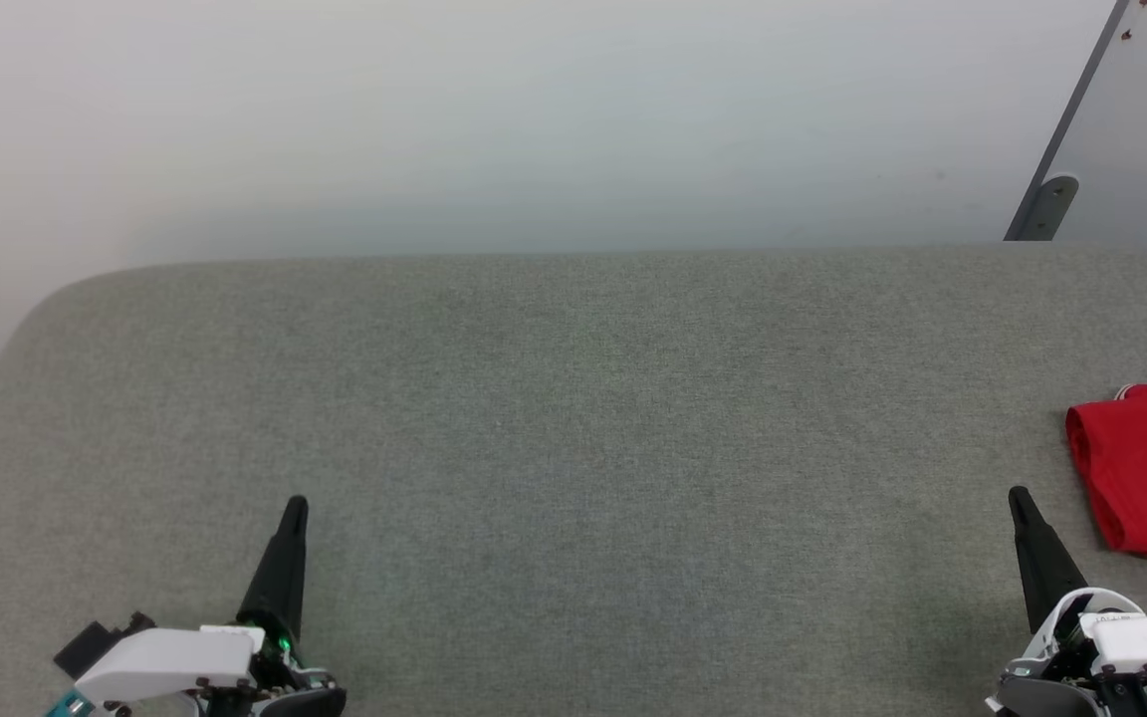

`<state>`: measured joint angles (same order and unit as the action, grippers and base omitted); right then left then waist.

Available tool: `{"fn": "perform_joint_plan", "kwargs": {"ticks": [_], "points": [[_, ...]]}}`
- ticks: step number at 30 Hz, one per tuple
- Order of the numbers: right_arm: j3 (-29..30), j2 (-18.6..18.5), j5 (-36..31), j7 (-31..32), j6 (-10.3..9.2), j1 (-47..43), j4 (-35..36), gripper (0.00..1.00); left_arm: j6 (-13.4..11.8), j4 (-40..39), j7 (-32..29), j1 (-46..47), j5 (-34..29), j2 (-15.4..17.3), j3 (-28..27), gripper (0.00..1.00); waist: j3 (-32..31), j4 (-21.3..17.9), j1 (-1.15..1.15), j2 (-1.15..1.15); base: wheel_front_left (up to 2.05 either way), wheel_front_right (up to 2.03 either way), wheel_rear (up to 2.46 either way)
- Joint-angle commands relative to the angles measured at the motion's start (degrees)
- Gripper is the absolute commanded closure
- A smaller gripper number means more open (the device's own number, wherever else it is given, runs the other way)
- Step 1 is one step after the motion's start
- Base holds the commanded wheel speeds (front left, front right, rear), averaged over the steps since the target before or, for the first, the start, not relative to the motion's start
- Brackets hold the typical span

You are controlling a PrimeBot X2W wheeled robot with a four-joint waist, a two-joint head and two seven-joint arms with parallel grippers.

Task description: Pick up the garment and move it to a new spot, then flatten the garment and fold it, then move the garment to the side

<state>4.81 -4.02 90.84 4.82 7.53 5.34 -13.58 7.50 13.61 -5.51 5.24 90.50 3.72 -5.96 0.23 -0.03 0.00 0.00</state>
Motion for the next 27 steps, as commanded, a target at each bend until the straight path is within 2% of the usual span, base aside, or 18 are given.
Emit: {"fn": "perform_joint_plan", "kwargs": {"ticks": [1,7,27], "points": [[0.1,0.0,1.1,0.3,-0.07,0.9,-0.1,1.0,0.0,0.2,-0.3,0.8,1.1,-0.2,-0.1,1.0,0.0,0.0,0.0,0.0,0.0,0.0,0.0],[0.3,0.1,3.0,0.7,-0.08,1.2,-0.5,1.0,0.0,0.6,-0.9,1.4,2.5,-0.7,-0.1,1.0,0.0,0.0,0.0,0.0,0.0,0.0,0.0],[0.7,0.3,2.5,0.9,-0.08,1.2,-0.5,1.0,0.0,0.6,-0.9,1.3,2.2,-0.7,-0.3,1.0,0.0,0.0,0.0,0.0,0.0,0.0,0.0]]}}
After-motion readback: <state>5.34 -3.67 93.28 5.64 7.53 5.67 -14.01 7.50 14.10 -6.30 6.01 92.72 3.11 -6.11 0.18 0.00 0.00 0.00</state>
